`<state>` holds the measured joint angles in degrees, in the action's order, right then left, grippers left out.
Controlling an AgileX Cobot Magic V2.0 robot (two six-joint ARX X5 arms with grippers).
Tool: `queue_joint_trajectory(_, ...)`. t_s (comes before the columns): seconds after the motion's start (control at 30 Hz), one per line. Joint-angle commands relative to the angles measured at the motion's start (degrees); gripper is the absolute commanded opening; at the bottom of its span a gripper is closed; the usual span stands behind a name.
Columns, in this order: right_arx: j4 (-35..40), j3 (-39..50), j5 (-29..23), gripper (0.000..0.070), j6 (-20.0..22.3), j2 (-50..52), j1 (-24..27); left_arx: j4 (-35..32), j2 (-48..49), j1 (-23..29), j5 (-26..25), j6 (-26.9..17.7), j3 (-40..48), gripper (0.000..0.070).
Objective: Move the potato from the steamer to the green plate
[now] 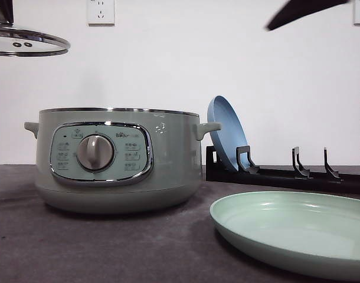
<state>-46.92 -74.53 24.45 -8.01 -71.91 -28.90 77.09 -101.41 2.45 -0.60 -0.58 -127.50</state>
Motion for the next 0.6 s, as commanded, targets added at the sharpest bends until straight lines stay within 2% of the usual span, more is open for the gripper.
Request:
queue_joint_trajectory(0.0, -1.5, -6.0, 0.2, 0.0479, 4.0, -6.4, -1.3, -1.5, 0.2, 0.2, -0.2, -0.2, -2.5, 0.001)
queue_joint_trajectory(0.23, -9.3, -27.2, -0.6, 0.0479, 8.6, -26.4, -5.2, -1.4, 0.2, 0.2, -0.2, -0.2, -2.5, 0.001)
queue_joint_trajectory(0.33, -12.3, -35.8, -1.2, 0.0479, 9.2, -33.9, -6.7, -1.3, 0.2, 0.2, -0.2, -0.2, -2.5, 0.001)
queue_joint_trajectory(0.57, -15.9, -50.9, -7.4, 0.048, 12.6, -47.3, -10.1, -1.2, 0.2, 0.2, -0.2, -0.2, -2.5, 0.001)
